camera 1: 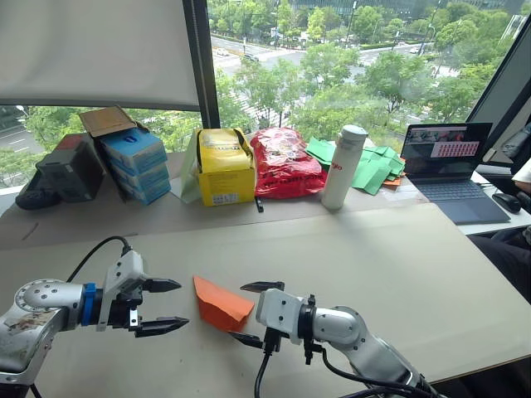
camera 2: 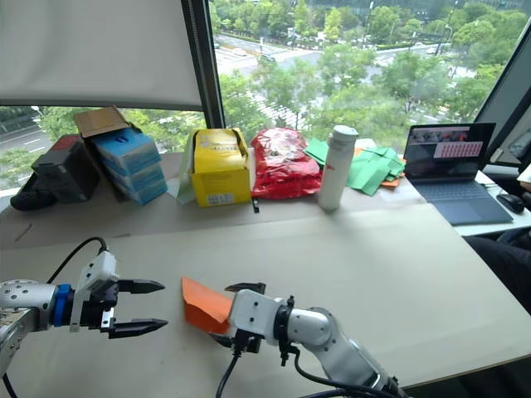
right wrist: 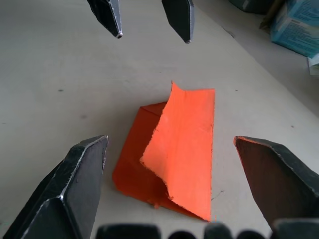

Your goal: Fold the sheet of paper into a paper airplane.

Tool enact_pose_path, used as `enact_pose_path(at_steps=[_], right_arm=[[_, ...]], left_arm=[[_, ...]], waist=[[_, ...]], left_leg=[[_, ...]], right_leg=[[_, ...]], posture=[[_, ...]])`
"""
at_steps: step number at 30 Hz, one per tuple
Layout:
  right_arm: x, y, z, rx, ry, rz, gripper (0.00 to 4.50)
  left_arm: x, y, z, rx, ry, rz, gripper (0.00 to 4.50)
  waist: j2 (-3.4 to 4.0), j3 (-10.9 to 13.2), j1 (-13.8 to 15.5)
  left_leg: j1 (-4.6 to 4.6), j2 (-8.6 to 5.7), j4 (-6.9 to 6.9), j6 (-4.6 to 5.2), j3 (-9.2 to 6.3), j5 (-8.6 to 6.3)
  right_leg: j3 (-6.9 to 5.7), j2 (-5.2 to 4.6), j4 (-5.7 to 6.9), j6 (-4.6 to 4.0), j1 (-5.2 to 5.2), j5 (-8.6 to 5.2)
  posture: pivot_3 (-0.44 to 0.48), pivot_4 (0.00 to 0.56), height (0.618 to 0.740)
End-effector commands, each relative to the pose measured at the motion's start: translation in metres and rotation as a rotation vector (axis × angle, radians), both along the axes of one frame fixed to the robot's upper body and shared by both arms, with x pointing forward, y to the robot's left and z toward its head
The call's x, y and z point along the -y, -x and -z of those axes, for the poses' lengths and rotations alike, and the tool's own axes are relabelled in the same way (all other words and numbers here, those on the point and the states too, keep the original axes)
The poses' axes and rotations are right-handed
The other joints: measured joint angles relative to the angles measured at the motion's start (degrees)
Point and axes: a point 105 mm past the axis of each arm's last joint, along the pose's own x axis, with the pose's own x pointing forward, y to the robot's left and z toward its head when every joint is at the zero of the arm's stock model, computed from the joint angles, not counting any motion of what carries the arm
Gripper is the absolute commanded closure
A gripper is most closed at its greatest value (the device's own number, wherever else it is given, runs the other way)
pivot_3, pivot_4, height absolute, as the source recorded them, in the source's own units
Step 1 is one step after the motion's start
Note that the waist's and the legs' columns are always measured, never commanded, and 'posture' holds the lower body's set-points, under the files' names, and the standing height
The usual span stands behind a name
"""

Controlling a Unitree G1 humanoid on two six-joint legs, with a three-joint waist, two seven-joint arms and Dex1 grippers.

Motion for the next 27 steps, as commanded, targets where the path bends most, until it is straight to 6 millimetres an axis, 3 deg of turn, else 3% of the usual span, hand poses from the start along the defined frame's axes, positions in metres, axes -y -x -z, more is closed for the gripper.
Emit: enact_pose_path(at_steps=[1,13,20,27], right_arm=[[-0.001,-0.001,-0.011,0.044,-0.045,0.021,0.52],[-0.003,-0.008,-0.001,0.023,-0.023,0.026,4.47],[0.003,-0.018,-0.014,0.052,-0.070,0.002,4.47],[0.040,-0.035,-0.035,0.098,-0.010,-0.264,4.47]], left_arm=[[0.004,-0.001,-0.010,0.025,0.005,0.023,0.00],[0.012,-0.001,-0.011,0.031,-0.002,0.033,0.00],[0.012,-0.006,-0.012,0.043,0.014,0.018,0.00],[0.010,-0.014,-0.021,0.053,0.103,-0.007,0.00]], waist=[[0.00,0.00,-0.05],[0.00,0.00,-0.30],[0.00,0.00,-0.28],[0.00,0.02,-0.37]], left_leg=[[0.00,-0.01,0.00,0.00,0.00,0.00],[0.00,0.00,0.00,0.01,0.00,0.00],[0.00,-0.02,0.00,0.01,0.00,0.00],[0.12,-0.02,0.01,0.07,-0.01,-0.03]], right_leg=[[0.00,0.01,0.00,0.00,0.00,0.00],[0.00,0.02,0.00,0.00,0.00,0.00],[-0.01,0.04,-0.01,0.00,0.01,0.00],[-0.06,0.05,-0.09,0.01,0.22,0.00]], posture=[[0.000,0.150,0.740],[0.000,0.150,0.740],[0.000,0.150,0.740],[0.000,0.150,0.740]])
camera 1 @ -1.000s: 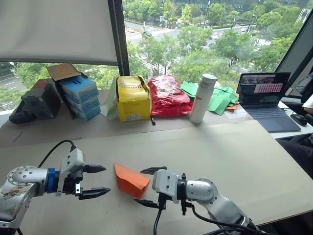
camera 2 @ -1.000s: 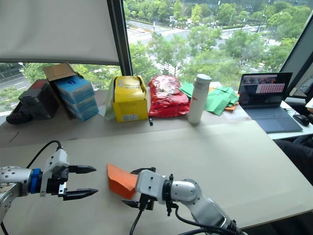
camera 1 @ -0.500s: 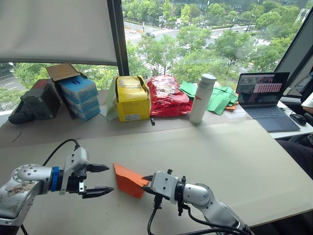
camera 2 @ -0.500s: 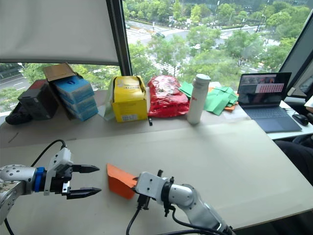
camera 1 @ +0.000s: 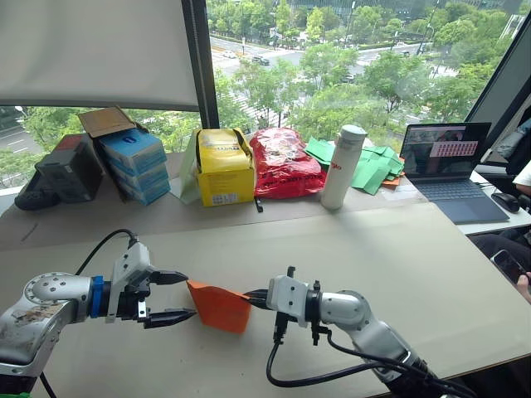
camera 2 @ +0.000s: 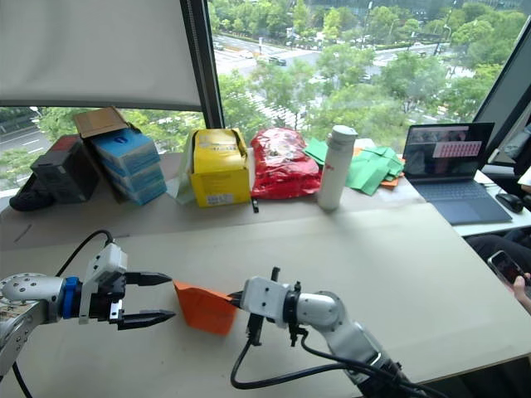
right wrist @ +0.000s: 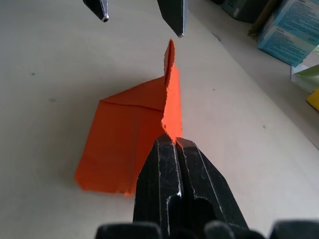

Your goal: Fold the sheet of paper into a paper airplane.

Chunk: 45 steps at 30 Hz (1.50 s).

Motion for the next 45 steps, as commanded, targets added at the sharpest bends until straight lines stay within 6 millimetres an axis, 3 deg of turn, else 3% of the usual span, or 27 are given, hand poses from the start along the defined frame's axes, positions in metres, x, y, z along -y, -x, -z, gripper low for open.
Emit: enact_pose_path(at_steps=[1,10,20,28,36,41,45], right_arm=[[0.007,-0.002,-0.021,0.033,-0.049,-0.137,4.47],[0.006,-0.002,-0.002,0.101,0.050,-0.325,4.47],[0.017,-0.011,0.017,0.046,0.151,-0.314,4.47],[0.016,-0.009,0.019,0.007,0.143,-0.283,4.47],[0.019,0.001,0.008,-0.053,0.129,-0.259,1.82],[0.022,0.013,-0.020,-0.116,0.015,-0.189,0.09],[0.024,0.016,-0.034,-0.168,-0.066,-0.114,0.00]], left_arm=[[0.001,-0.002,-0.012,0.022,0.055,-0.001,0.00],[0.003,0.011,-0.007,-0.013,0.112,-0.011,0.00],[-0.001,0.015,-0.003,-0.033,0.114,-0.022,0.00],[0.002,0.013,-0.005,-0.030,0.114,-0.015,0.00],[0.007,0.009,-0.011,-0.016,0.128,-0.011,0.00],[0.009,0.008,-0.013,-0.020,0.157,-0.011,0.00],[0.014,0.005,-0.012,-0.005,0.175,-0.001,1.19]], waist=[[0.00,0.00,-0.06],[0.01,0.01,-0.21],[0.03,0.02,0.04],[0.03,0.02,0.04],[0.03,0.02,0.09],[0.04,0.02,0.13],[0.04,0.02,0.21]], left_leg=[[0.00,0.01,-0.01,0.00,0.00,0.00],[-0.03,0.14,-0.05,-0.02,0.03,0.00],[-0.02,0.14,-0.05,-0.05,0.01,0.01],[-0.02,0.14,-0.06,-0.07,0.01,0.01],[-0.03,0.14,-0.06,-0.05,0.00,-0.01],[-0.05,0.14,-0.06,-0.04,0.00,-0.02],[-0.06,0.16,-0.05,-0.01,-0.01,-0.04]], right_leg=[[0.02,-0.02,0.00,0.00,-0.01,0.00],[0.14,-0.10,-0.01,-0.03,-0.09,-0.01],[0.21,-0.14,0.05,-0.06,-0.09,0.01],[0.23,-0.14,0.06,-0.07,-0.12,0.01],[0.29,-0.14,0.05,-0.07,-0.12,0.01],[0.33,-0.17,0.03,-0.07,-0.12,0.01],[0.42,-0.18,0.02,-0.07,-0.12,0.01]], posture=[[0.000,0.150,0.740],[0.000,0.150,0.740],[0.000,0.150,0.740],[0.000,0.150,0.740],[0.000,0.150,0.740],[0.000,0.150,0.740],[0.000,0.150,0.740]])
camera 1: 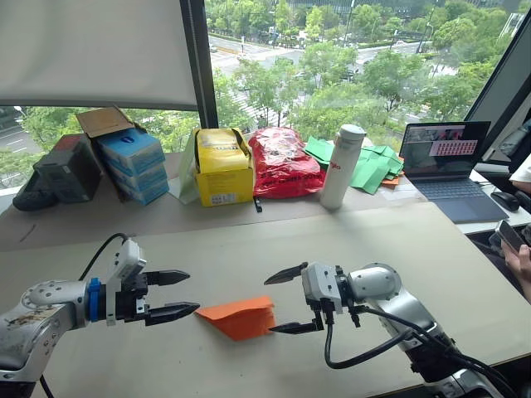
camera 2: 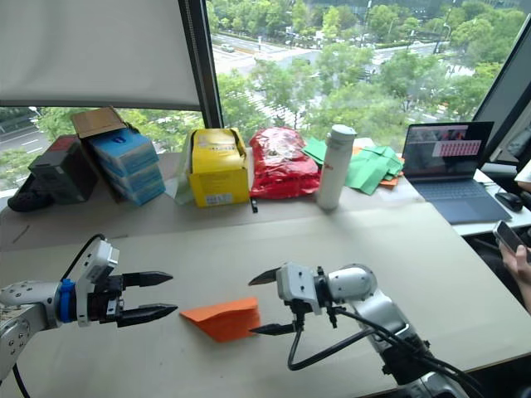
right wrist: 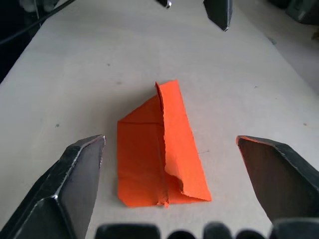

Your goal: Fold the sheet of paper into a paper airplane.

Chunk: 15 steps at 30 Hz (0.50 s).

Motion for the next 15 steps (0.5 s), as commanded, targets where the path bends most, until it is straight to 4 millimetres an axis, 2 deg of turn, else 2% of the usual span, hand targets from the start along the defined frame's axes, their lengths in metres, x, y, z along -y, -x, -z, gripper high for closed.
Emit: enact_pose_path(at_steps=[1,9,10,15], right_arm=[[0.002,0.001,-0.019,-0.021,-0.088,0.076,0.00],[0.002,0.003,-0.013,-0.029,-0.074,0.129,0.00],[0.002,0.005,-0.013,-0.033,-0.072,0.124,0.00],[0.000,0.010,-0.012,-0.040,-0.058,0.119,0.00]], left_arm=[[0.010,-0.003,-0.006,0.040,0.025,0.036,1.55],[0.029,-0.015,0.018,0.061,-0.022,0.084,4.25],[0.031,-0.018,0.024,0.074,-0.050,0.092,4.46],[0.040,-0.022,0.042,0.085,-0.103,0.135,4.46]], waist=[[0.00,0.00,0.03],[0.00,0.00,0.42],[0.00,0.00,0.44],[-0.01,0.00,0.62]], left_leg=[[0.00,0.00,0.00,0.01,0.00,-0.01],[0.00,-0.03,0.00,0.00,0.03,0.00],[0.00,-0.03,0.00,0.00,0.03,0.00],[-0.01,-0.03,0.00,0.02,0.05,-0.01]], right_leg=[[0.00,0.00,0.00,0.00,0.00,0.00],[0.03,-0.01,-0.01,0.01,0.00,0.00],[0.02,0.00,-0.01,0.01,0.00,0.00],[0.04,-0.01,-0.02,0.01,0.00,0.00]], posture=[[0.000,0.150,0.740],[0.000,0.150,0.740],[0.000,0.150,0.740],[0.000,0.150,0.740]])
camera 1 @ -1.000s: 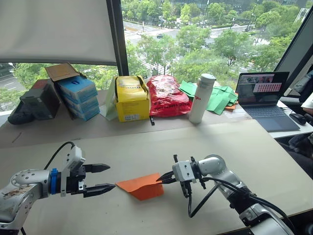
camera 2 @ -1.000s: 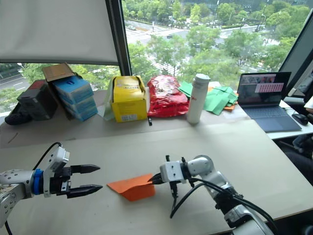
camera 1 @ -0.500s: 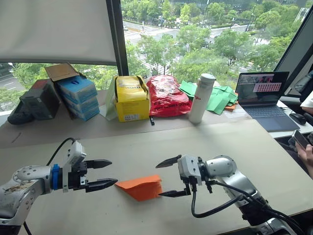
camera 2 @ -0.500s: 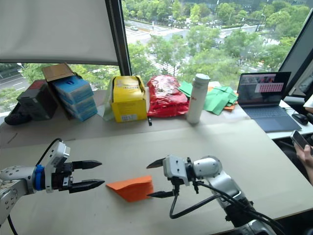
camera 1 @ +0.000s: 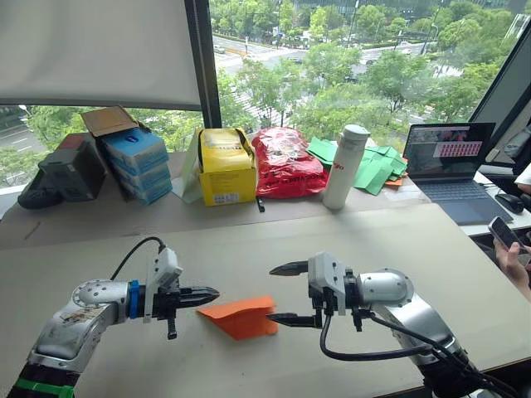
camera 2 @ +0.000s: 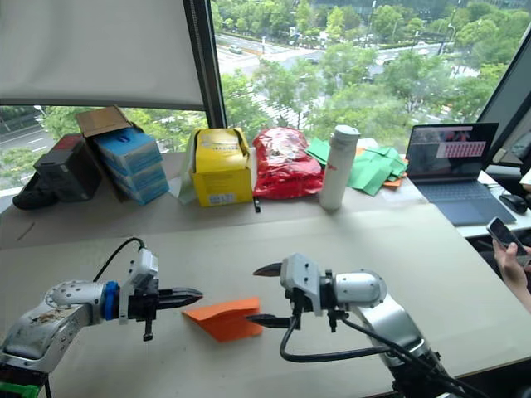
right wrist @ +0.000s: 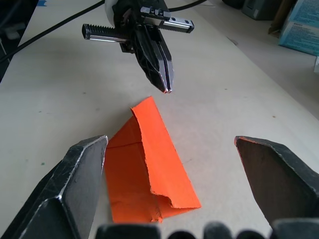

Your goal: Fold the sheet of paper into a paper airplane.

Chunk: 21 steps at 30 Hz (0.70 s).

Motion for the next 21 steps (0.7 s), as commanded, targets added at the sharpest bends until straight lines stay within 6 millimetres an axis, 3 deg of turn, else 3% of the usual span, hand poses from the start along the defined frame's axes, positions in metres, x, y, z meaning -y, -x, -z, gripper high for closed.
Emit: enact_pose_path(at_steps=[1,6,9,21], right_arm=[[-0.002,0.007,-0.008,0.021,-0.010,-0.021,0.00],[-0.003,0.011,-0.004,0.022,0.012,-0.022,0.00],[-0.004,0.013,0.000,0.029,0.032,-0.028,0.00],[-0.012,0.011,0.021,0.153,0.159,-0.081,0.00]], left_arm=[[0.003,-0.002,0.009,0.042,-0.062,0.039,4.46],[-0.004,0.002,0.044,0.041,-0.212,0.065,4.46],[-0.005,0.004,0.055,0.047,-0.246,0.080,4.46],[-0.002,0.007,0.053,0.075,-0.264,0.125,4.46]], waist=[[0.00,0.00,0.02],[-0.01,-0.01,0.06],[0.00,-0.02,0.13],[0.05,-0.04,0.38]], left_leg=[[-0.01,0.00,0.00,0.01,0.00,-0.01],[-0.01,0.01,0.00,0.05,0.01,-0.03],[0.01,0.02,0.00,0.10,0.00,-0.06],[0.16,0.03,0.00,0.40,-0.01,-0.22]], right_leg=[[0.00,0.00,0.00,0.00,-0.01,0.00],[0.01,0.00,-0.02,0.00,-0.02,0.00],[0.00,-0.05,-0.03,0.00,0.05,0.00],[-0.36,0.01,-0.02,0.01,0.22,0.00]], posture=[[0.000,0.150,0.740],[0.000,0.150,0.740],[0.000,0.150,0.740],[0.000,0.150,0.740]])
